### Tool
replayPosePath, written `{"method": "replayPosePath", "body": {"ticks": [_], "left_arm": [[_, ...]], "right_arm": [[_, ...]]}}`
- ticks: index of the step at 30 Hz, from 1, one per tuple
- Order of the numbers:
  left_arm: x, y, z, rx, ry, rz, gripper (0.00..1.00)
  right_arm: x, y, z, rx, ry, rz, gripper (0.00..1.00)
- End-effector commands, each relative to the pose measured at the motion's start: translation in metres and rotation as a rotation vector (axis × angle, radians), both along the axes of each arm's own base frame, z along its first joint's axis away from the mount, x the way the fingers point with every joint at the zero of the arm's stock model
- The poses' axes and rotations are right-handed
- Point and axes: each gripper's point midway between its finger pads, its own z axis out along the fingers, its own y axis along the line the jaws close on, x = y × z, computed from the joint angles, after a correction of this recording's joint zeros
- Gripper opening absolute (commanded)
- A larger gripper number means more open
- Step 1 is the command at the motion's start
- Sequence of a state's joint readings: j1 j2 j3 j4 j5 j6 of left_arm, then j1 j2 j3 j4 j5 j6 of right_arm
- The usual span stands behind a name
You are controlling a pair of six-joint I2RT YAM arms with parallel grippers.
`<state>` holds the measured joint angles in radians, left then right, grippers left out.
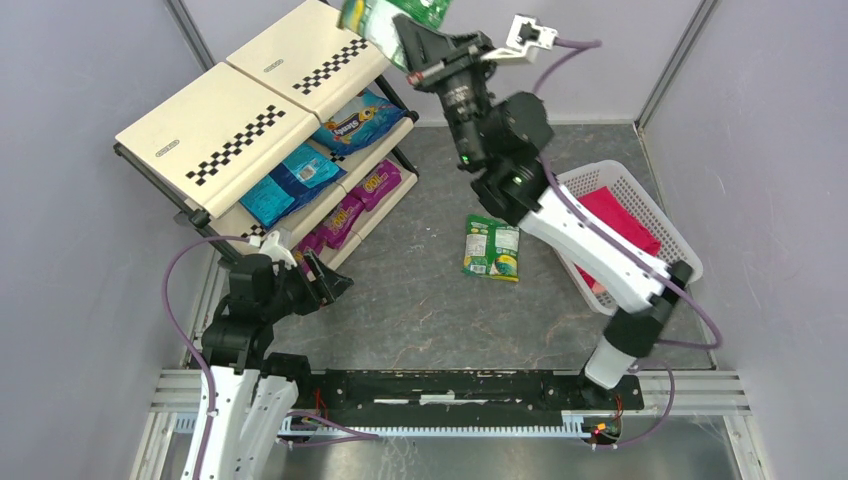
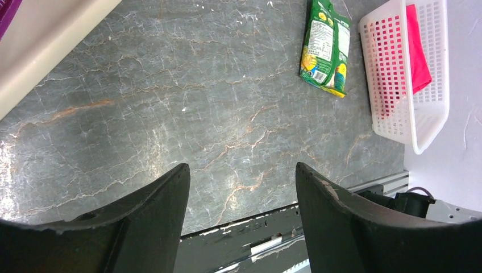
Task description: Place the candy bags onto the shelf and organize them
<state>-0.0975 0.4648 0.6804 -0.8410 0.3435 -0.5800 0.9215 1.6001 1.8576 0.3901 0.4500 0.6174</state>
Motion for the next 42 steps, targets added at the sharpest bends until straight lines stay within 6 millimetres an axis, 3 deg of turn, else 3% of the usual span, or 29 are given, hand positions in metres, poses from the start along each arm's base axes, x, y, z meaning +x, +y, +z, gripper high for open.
{"method": "replayPosePath", "body": {"ticks": [1,4,7,10,14,17,19,22,25,32,37,42], "left_arm": [[0.006,0.004,0.003,0.041,-0.045,-0.013,0.75],[0.005,0.005,0.003,0.044,-0.046,-0.009,0.75],[0.004,0.005,0.003,0.044,-0.052,-0.007,0.75],[0.003,0.005,0.004,0.044,-0.056,-0.008,0.75],[0.004,0.005,0.003,0.043,-0.054,-0.009,0.75],[0.004,0.005,0.003,0.044,-0.051,-0.01,0.75],[0.005,0.005,0.003,0.044,-0.05,-0.01,0.75],[0.005,0.005,0.003,0.043,-0.048,-0.011,0.75],[0.005,0.004,0.003,0.042,-0.047,-0.011,0.75],[0.007,0.004,0.001,0.038,-0.031,-0.016,0.76],[0.008,0.004,-0.001,0.036,-0.024,-0.019,0.76],[0.009,0.004,-0.001,0.034,-0.022,-0.02,0.76]], "right_arm": [[0.031,0.025,0.03,0.318,0.004,0.197,0.01],[0.062,0.05,0.018,0.477,0.054,0.327,0.01],[0.083,0.065,0.0,0.536,0.102,0.347,0.01],[0.096,0.072,-0.024,0.537,0.159,0.337,0.01],[0.104,0.081,-0.039,0.518,0.199,0.346,0.01],[0.105,0.086,-0.043,0.477,0.21,0.358,0.03],[0.105,0.086,-0.049,0.431,0.232,0.353,0.15],[0.103,0.088,-0.068,0.339,0.286,0.352,0.44],[0.102,0.09,-0.087,0.248,0.336,0.358,0.58],[0.092,0.082,-0.096,0.095,0.348,0.353,0.7],[0.087,0.069,-0.122,0.045,0.397,0.336,0.72],[0.085,0.068,-0.133,0.023,0.41,0.354,0.63]]}}
